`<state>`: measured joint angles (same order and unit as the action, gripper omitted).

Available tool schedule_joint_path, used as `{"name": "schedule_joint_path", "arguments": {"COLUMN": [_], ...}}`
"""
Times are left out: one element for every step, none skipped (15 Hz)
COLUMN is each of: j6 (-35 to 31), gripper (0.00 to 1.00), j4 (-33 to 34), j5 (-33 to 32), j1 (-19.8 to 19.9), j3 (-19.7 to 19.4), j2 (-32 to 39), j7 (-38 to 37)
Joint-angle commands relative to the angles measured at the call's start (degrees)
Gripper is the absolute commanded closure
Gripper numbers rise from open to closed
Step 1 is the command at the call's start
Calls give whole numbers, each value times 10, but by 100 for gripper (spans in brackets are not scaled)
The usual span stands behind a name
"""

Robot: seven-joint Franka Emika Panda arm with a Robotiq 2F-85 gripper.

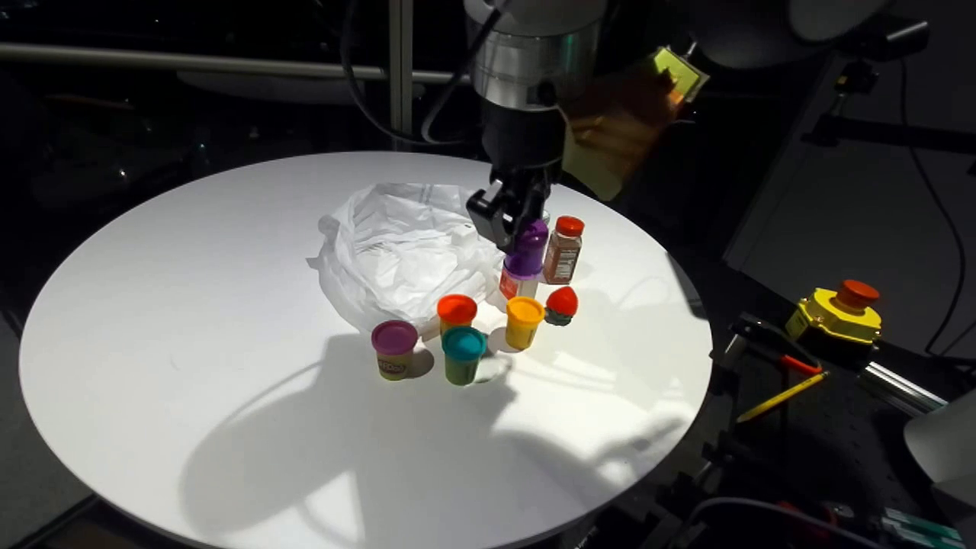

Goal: Remove the objects in the plastic and put them on the table.

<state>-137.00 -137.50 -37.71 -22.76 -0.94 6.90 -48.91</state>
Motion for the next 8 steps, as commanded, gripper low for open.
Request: {"name": "schedule_joint_path", "arguments": {"j6": [-51, -61, -67, -77, -96, -115, -131, -148], "gripper": [74, 74, 74, 74, 74, 74, 74, 74], "j4": [-87, -97, -102, -109, -116, -119, -119, -113], "j5": [-19, -25, -39, -69, -79, -104, -128, -150], "j1": [28, 33, 35, 36, 39, 39, 39, 41], "j3": [57, 65, 70, 73, 77, 79, 78, 75], "j2": [-51, -43, -30, -24, -14, -5, 4, 19], "j7": [-26, -44, -85, -134, -157, -203, -238, -274]}}
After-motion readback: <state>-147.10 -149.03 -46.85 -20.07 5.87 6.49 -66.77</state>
